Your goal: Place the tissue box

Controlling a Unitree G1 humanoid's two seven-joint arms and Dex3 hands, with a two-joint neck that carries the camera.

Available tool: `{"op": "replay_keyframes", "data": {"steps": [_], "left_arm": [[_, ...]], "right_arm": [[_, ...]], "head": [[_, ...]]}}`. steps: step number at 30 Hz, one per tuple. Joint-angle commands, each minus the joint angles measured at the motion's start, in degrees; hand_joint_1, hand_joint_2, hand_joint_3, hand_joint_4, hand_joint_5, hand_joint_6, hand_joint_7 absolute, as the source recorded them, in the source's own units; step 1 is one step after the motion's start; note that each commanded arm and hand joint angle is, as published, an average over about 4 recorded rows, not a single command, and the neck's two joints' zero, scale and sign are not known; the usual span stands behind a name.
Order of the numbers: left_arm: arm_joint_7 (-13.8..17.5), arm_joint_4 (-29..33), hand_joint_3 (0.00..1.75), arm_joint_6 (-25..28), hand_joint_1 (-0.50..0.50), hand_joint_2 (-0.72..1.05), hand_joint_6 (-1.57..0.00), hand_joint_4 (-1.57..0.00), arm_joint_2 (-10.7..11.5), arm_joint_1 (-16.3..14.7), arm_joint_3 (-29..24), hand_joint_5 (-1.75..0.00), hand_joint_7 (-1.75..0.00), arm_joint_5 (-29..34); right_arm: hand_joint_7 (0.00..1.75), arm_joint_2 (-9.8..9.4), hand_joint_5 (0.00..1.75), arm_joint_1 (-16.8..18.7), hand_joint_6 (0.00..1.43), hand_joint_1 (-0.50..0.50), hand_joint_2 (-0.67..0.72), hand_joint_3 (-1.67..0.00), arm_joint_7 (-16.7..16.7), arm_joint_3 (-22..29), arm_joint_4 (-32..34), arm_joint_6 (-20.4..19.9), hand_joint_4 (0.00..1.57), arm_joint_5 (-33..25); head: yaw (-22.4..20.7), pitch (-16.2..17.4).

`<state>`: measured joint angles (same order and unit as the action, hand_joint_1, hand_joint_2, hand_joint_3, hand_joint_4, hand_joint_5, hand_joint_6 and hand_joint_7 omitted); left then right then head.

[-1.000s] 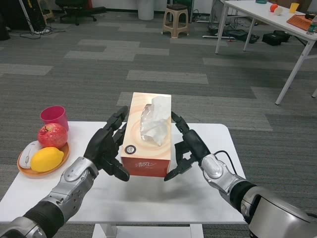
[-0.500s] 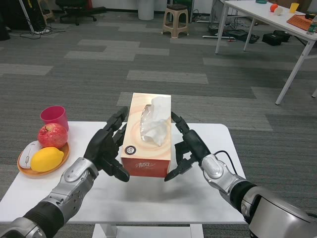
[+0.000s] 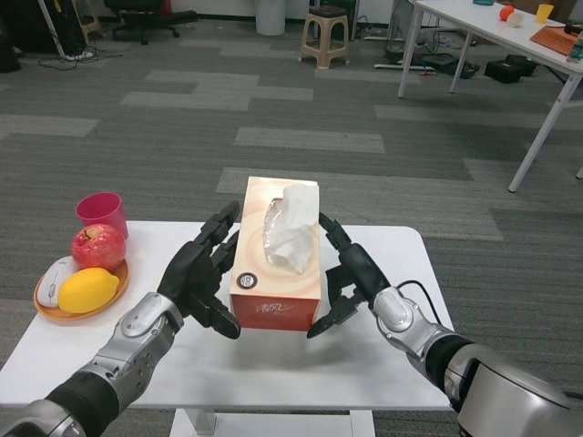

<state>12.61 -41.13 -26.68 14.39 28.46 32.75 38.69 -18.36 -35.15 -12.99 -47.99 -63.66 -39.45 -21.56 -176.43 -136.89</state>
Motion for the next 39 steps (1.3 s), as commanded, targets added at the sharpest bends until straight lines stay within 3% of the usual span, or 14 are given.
{"op": "replay_keyframes", "data": {"steps": [1, 22, 39], "left_arm": [[1.5, -1.2, 0.0, 0.2, 0.5, -0.37, 0.0, 0.0, -0.9, -0.3, 1.7, -0.21, 0.0, -1.0], [1.5, -8.8, 0.0, 0.8, 0.5, -0.37, 0.0, 0.0, -0.9, 0.2, 5.0, -0.21, 0.0, -0.5], [1.5, -13.1, 0.0, 1.3, 0.5, -0.35, 0.0, 0.0, -1.1, 0.7, 7.1, -0.21, 0.0, -0.1]], "right_arm": [[0.35, 0.95, 1.45, -0.5, 0.0, -0.42, -0.41, -0.32, 0.0, -0.3, -0.7, -1.0, 1.17, 0.0], [0.35, 2.01, 1.45, 0.0, 0.0, -0.42, -0.41, -0.32, 0.0, -3.1, -5.6, -0.9, 1.2, 0.0], [0.35, 2.49, 1.45, 0.2, 0.0, -0.42, -0.41, -0.32, 0.0, -8.5, -8.7, -0.5, 1.23, 0.0]], "head": [[0.2, 0.3], [0.2, 1.1], [0.0, 1.6]]}}
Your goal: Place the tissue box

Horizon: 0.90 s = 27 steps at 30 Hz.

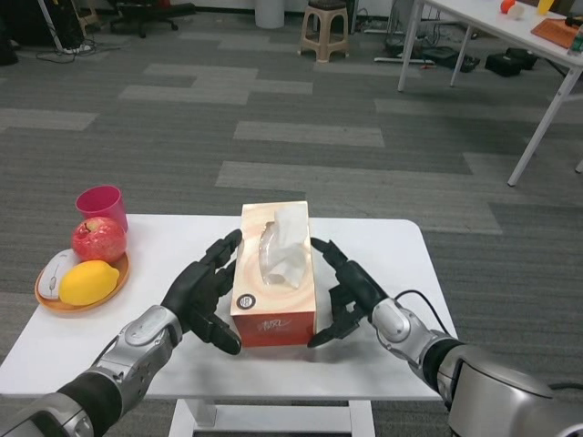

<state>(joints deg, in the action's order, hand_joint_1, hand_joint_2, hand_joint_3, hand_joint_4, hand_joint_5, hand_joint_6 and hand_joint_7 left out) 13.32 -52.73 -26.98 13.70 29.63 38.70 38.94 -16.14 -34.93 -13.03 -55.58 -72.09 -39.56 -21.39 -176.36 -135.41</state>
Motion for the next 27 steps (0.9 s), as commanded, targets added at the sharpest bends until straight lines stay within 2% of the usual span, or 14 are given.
{"op": "replay_keyframes", "data": {"steps": [1, 10, 22, 27], "left_arm": [[0.8, -1.6, 0.0, 1.6, 0.5, -0.37, 0.0, 0.0, -0.4, -0.4, 1.3, -0.21, 0.0, -0.4], [0.8, -2.3, 0.0, 1.7, 0.5, -0.37, 0.0, 0.0, -0.4, -0.5, 1.5, -0.21, 0.0, -0.2], [0.8, -2.9, 0.0, 1.6, 0.5, -0.37, 0.0, 0.0, -0.6, -0.9, 1.0, -0.21, 0.0, 0.8], [0.8, -2.9, 0.0, 1.6, 0.5, -0.37, 0.0, 0.0, -0.6, -1.2, 0.6, -0.21, 0.0, 0.8]], "right_arm": [[0.35, 0.29, 1.45, -0.1, 0.0, -0.42, -0.41, -0.32, 0.0, -1.2, -0.5, -0.4, 1.23, -0.1], [0.35, 0.27, 1.45, 0.3, 0.0, -0.42, -0.41, -0.32, 0.1, -1.7, -1.5, -0.3, 1.23, -0.2], [0.35, -0.32, 1.45, 2.1, 0.03, -0.42, -0.41, -0.32, 0.3, 0.3, -1.5, -0.5, 1.23, -0.1], [0.35, -0.7, 1.45, 3.0, 0.0, -0.42, -0.41, -0.32, 0.8, 1.0, -1.1, -0.6, 1.23, -0.1]], "head": [[0.0, 0.1], [-0.2, 0.1], [-0.6, 0.1], [-0.9, 0.2]]}}
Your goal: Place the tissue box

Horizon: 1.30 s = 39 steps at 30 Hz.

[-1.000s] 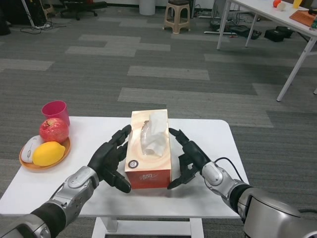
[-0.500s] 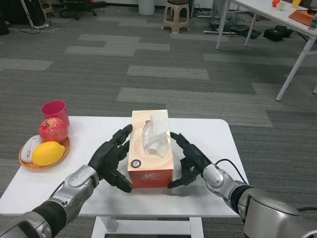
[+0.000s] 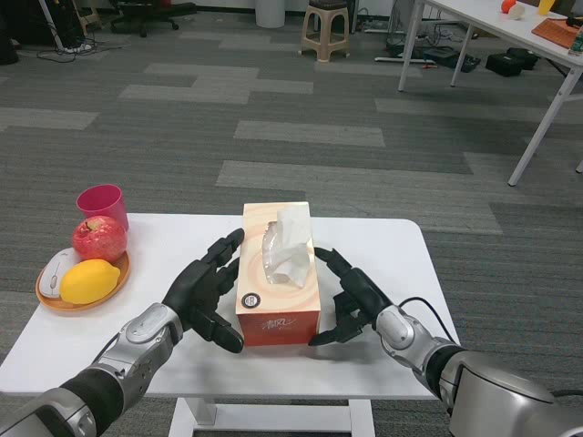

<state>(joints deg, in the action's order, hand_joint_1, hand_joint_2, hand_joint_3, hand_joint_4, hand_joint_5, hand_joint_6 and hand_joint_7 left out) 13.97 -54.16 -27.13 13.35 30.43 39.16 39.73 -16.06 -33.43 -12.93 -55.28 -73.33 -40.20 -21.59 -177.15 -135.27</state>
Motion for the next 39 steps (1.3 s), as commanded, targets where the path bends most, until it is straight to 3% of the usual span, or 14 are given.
{"op": "replay_keyframes", "data": {"steps": [1, 13, 17, 23, 29, 34, 36, 39], "left_arm": [[0.2, -1.5, 0.0, 1.7, 0.5, -0.37, 0.0, 0.0, -0.2, -2.1, 0.0, -0.21, 0.0, 0.0], [0.4, -1.4, 0.0, 1.6, 0.5, -0.35, 0.0, 0.0, 0.0, -2.9, -0.7, -0.21, 0.0, 0.0], [0.5, -1.3, 0.0, 1.6, 0.5, -0.26, 0.0, 0.0, 0.1, -3.0, -0.8, -0.21, 0.0, 0.0], [0.6, -1.3, 0.0, 1.6, 0.5, -0.19, 0.0, 0.0, 0.1, -3.0, -0.8, -0.21, 0.0, -0.1], [0.6, -1.3, 0.0, 1.6, 0.5, -0.19, 0.0, 0.0, 0.1, -3.0, -0.8, -0.21, 0.0, -0.1], [0.8, -1.4, 0.0, 1.6, 0.5, -0.15, 0.0, 0.0, 0.1, -3.0, -0.8, -0.21, 0.0, -0.2], [0.9, -1.4, 0.0, 1.6, 0.5, -0.1, 0.0, 0.0, 0.1, -3.0, -0.8, -0.21, 0.0, -0.3], [1.1, -1.3, 0.0, 1.6, 0.5, 0.1, 0.0, 0.0, 0.1, -3.0, -0.8, -0.21, 0.0, -0.4]], "right_arm": [[0.35, -0.86, 1.45, 1.9, 0.0, -0.42, -0.41, -0.32, 0.8, 1.1, 0.3, 0.0, 1.23, 0.1], [0.35, -1.43, 1.45, 4.4, 0.0, -0.42, -0.41, -0.32, 2.1, 5.3, 1.7, -0.3, 1.23, 0.1], [0.35, -1.52, 1.45, 4.7, 0.0, -0.42, -0.41, -0.32, 2.2, 5.8, 1.7, -0.3, 1.23, 0.1], [0.35, -1.63, 1.38, 4.9, 0.0, -0.42, -0.41, -0.32, 2.3, 6.1, 1.8, -0.3, 1.07, 0.1], [0.28, -1.81, 1.26, 5.0, 0.0, -0.42, -0.41, -0.32, 2.4, 6.3, 1.8, -0.3, 0.95, 0.1], [0.16, -2.09, 1.26, 5.3, 0.0, -0.42, -0.41, -0.32, 2.6, 6.7, 1.8, -0.3, 0.92, 0.1], [0.1, -2.16, 1.26, 5.4, 0.0, -0.42, -0.41, -0.32, 2.7, 6.9, 1.8, -0.3, 0.9, 0.1], [0.03, -2.27, 1.26, 5.6, 0.0, -0.42, -0.41, -0.32, 2.8, 7.2, 1.9, -0.3, 0.88, 0.1]], "head": [[-0.1, 0.1], [-0.4, 0.1], [-0.4, 0.1], [-0.2, 0.1], [-0.2, 0.0], [-0.2, 0.0], [-0.2, 0.0], [-0.2, -0.1]]}}
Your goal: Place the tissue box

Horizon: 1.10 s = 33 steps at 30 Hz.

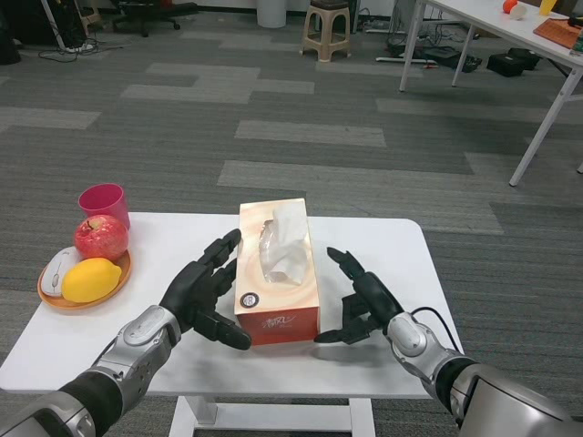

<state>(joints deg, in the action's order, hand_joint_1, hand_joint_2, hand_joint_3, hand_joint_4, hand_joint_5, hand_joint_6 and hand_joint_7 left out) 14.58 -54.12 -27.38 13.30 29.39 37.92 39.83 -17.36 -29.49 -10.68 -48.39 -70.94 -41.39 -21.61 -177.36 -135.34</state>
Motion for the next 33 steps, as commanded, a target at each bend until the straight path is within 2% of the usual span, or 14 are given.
{"op": "replay_keyframes", "data": {"steps": [1, 4, 11, 14, 17, 23, 27, 31, 33], "left_arm": [[0.5, -1.3, 0.0, 1.9, 0.5, 0.16, 0.0, 0.0, 0.1, -2.0, 0.5, -0.21, 0.0, -0.6], [0.7, -1.3, 0.0, 1.9, 0.5, 0.25, 0.0, 0.0, 0.1, -2.0, 0.5, -0.21, 0.0, -0.8], [1.3, -1.2, 0.0, 1.9, 0.5, 0.25, 0.0, 0.0, 0.3, -2.0, 0.5, -0.21, 0.0, -0.9], [1.5, -1.2, 0.0, 1.9, 0.5, 0.25, 0.0, 0.0, 0.5, -2.0, 0.5, -0.26, 0.0, -0.9], [1.7, -1.2, 0.0, 1.9, 0.5, 0.32, 0.0, 0.0, 0.5, -2.0, 0.5, -0.21, 0.0, -0.9], [1.8, -1.1, 0.0, 1.9, 0.5, 0.52, 0.0, 0.0, 0.5, -2.0, 0.5, -0.23, 0.0, -1.2], [1.9, -1.1, 0.0, 1.9, 0.5, 0.29, 0.0, 0.0, 0.6, -1.9, 0.5, -0.26, 0.0, -1.2], [2.3, -1.1, 0.0, 1.9, 0.5, -0.04, 0.0, 0.0, 0.5, -1.9, 0.4, -0.31, 0.0, -1.2], [2.4, -1.1, 0.0, 1.8, 0.5, -0.08, 0.0, 0.0, 0.5, -2.0, 0.4, -0.31, 0.0, -1.2]], "right_arm": [[0.02, -0.98, 1.26, 1.6, 0.0, -0.42, -0.41, -0.32, 0.6, 0.4, -0.5, 0.9, 0.88, 0.2], [0.0, -1.0, 1.26, 1.6, 0.0, -0.42, -0.4, -0.32, 0.7, 0.4, -0.5, 0.9, 0.88, 0.2], [0.0, -1.14, 1.26, 1.6, 0.0, -0.42, -0.41, -0.32, 1.2, 0.4, -0.5, 0.9, 0.88, 0.2], [0.0, -1.18, 1.26, 1.6, 0.0, -0.45, -0.41, -0.32, 1.5, 0.6, -0.5, 0.9, 0.86, 0.2], [0.0, -1.22, 1.26, 1.6, 0.0, -0.44, -0.41, -0.32, 1.7, 0.7, -0.5, 0.9, 0.86, 0.2], [0.0, -1.36, 1.26, 1.6, 0.0, -0.46, -0.41, -0.32, 1.7, 0.9, -0.5, 0.9, 0.85, 0.2], [0.0, -1.44, 1.26, 1.6, 0.0, -0.46, -0.41, -0.32, 1.7, 1.1, -0.5, 0.8, 0.83, 0.2], [0.0, -1.53, 1.26, 1.7, 0.0, -0.46, -0.41, -0.32, 1.7, 1.2, -0.5, 0.8, 0.83, 0.2], [0.0, -1.55, 1.26, 1.7, 0.0, -0.46, -0.41, -0.32, 1.7, 1.2, -0.5, 0.8, 0.83, 0.2]], "head": [[-0.1, 0.0], [-0.1, -0.1], [-0.3, -0.1], [-0.3, -0.2], [-0.3, -0.2], [-0.3, -0.2], [-0.3, -0.3], [-0.3, -0.3], [-0.3, -0.3]]}}
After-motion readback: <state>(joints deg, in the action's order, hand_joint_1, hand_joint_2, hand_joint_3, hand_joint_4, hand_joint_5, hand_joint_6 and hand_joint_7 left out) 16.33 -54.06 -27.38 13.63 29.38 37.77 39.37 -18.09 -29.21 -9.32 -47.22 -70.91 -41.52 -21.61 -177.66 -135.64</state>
